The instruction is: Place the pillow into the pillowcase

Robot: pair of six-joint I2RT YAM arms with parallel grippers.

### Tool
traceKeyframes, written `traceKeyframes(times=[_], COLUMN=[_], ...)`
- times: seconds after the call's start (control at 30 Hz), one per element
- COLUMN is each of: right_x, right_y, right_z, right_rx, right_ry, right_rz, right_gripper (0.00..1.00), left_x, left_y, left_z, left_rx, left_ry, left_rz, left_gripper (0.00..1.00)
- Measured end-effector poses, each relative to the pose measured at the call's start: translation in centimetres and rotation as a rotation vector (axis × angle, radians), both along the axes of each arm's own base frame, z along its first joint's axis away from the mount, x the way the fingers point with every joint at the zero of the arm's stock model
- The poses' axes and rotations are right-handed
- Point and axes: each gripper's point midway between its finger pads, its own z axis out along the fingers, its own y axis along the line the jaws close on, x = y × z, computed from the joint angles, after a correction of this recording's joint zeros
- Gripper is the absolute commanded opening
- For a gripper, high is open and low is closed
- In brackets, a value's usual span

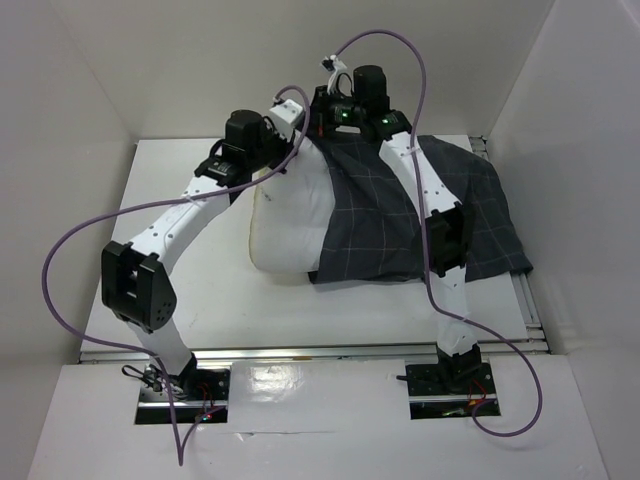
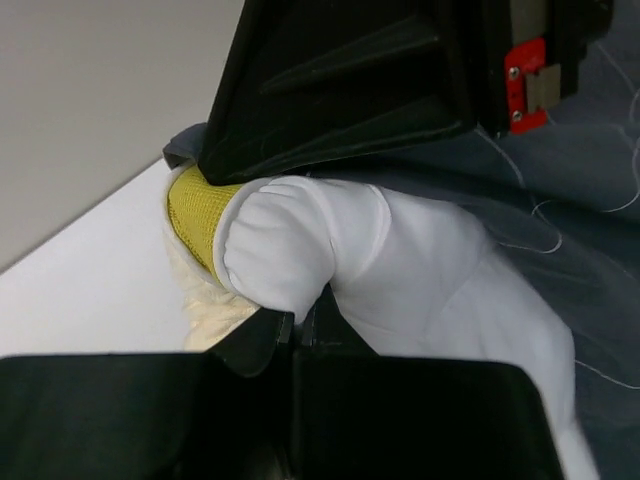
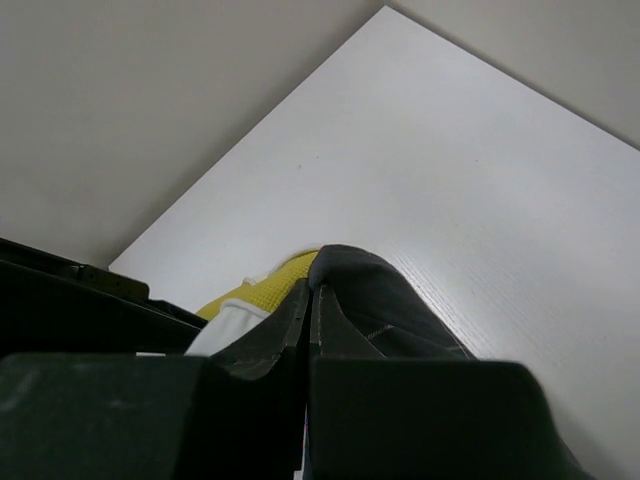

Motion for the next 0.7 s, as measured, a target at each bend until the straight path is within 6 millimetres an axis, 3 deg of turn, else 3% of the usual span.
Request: traceKeyframes(times=[0.23, 0.37, 0.57, 0.7], right_x=[-0.2, -0.7, -0.9, -1.1], right_y=[1.0, 1.9, 2.8, 3.6], right_z=[0.7, 0.9, 1.2, 1.4], right_rx=[0.019, 0.028, 0.033, 0.036], right_ry=[-0.023, -0.023, -0.037, -0.051], right_rz=[0.001, 0.013, 0.006, 0.004], right_gripper=[0.0, 0.0, 0.0, 0.0], left_x=[0.4, 0.9, 3.7, 4.5], left_y=[-1.0, -1.1, 1.4, 2.7], left_z=[-0.4, -1.6, -3.6, -3.8], left_rx=[-0.103, -0.166, -0.359, -0.541], left_ry=[0.088, 0.16, 0.327, 0.441], left_rz=[0.015, 0.024, 0.08, 0.081], left_gripper=[0.0, 0.0, 0.0, 0.0])
